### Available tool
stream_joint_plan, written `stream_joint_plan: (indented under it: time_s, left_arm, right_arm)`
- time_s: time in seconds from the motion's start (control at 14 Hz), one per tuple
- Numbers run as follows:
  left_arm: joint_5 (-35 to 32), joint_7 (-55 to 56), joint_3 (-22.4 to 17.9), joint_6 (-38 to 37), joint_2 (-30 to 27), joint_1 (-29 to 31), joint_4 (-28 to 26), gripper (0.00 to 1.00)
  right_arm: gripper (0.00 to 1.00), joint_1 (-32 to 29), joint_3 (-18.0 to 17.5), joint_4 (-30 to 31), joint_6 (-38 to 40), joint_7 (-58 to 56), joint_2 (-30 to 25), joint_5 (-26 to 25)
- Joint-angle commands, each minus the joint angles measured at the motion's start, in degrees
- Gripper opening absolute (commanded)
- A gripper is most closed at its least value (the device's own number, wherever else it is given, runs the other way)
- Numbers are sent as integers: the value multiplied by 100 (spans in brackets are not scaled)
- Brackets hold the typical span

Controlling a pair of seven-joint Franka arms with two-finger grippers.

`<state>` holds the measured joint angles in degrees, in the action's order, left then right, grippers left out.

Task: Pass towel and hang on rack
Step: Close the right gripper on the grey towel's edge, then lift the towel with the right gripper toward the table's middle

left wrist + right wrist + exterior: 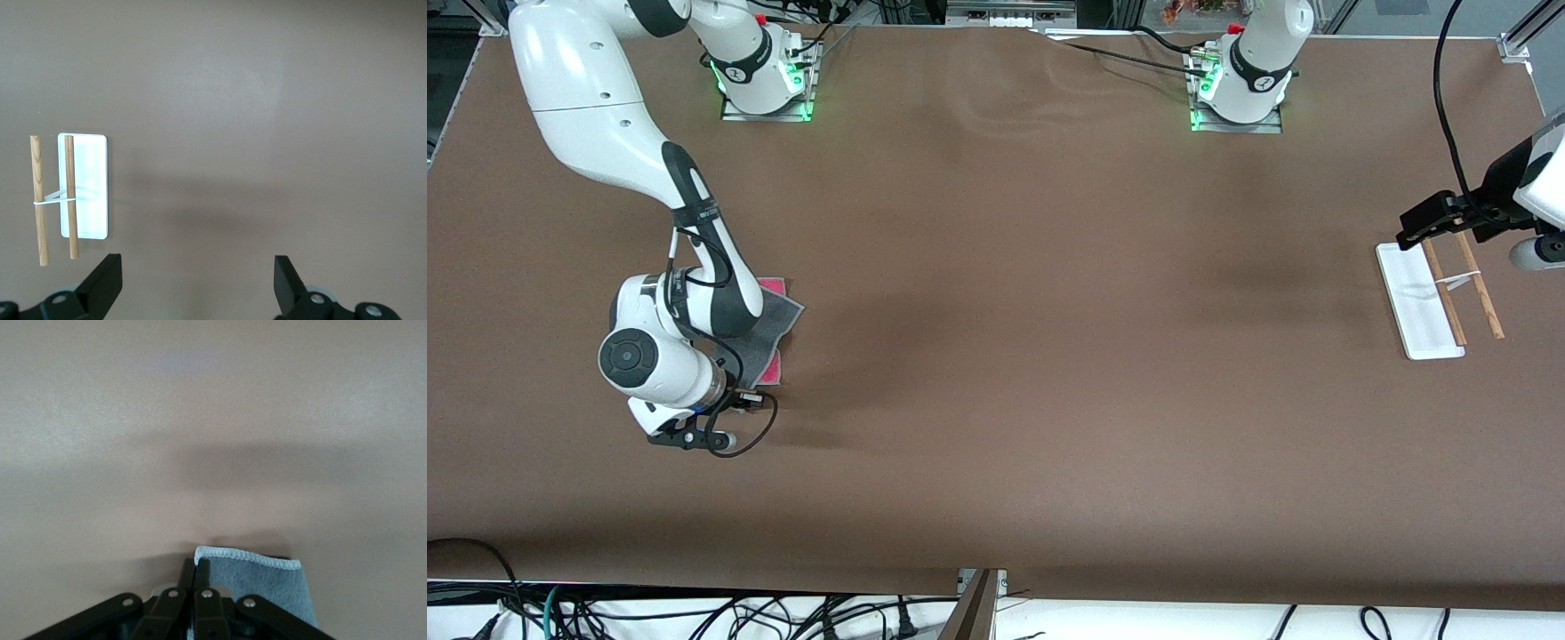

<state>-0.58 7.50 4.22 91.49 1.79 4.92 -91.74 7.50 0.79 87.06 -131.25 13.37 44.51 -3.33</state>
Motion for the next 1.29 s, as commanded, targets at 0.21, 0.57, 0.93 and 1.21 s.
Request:
stream_joint_plan:
  time_s: [0.21,0.57,0.93,1.21]
  left_arm:
    - [-135,-74,52,44,-100,36,-72,100]
    - [-135,-74,52,44,-100,44,-72,100]
    - [-127,-74,44,44,-100,53,-72,100]
    - [-100,-74,8,44,-91,62,-72,100]
  right_arm:
    - [0,-29,-26,-171,546,16,-425,-98]
    - [0,-3,-44,-549,1425,-10,-776,-89]
    - [0,102,-97,-1251,2471,-1,-1076,-36]
    - [0,427,-97,-1850,3061,78,-1199,-1]
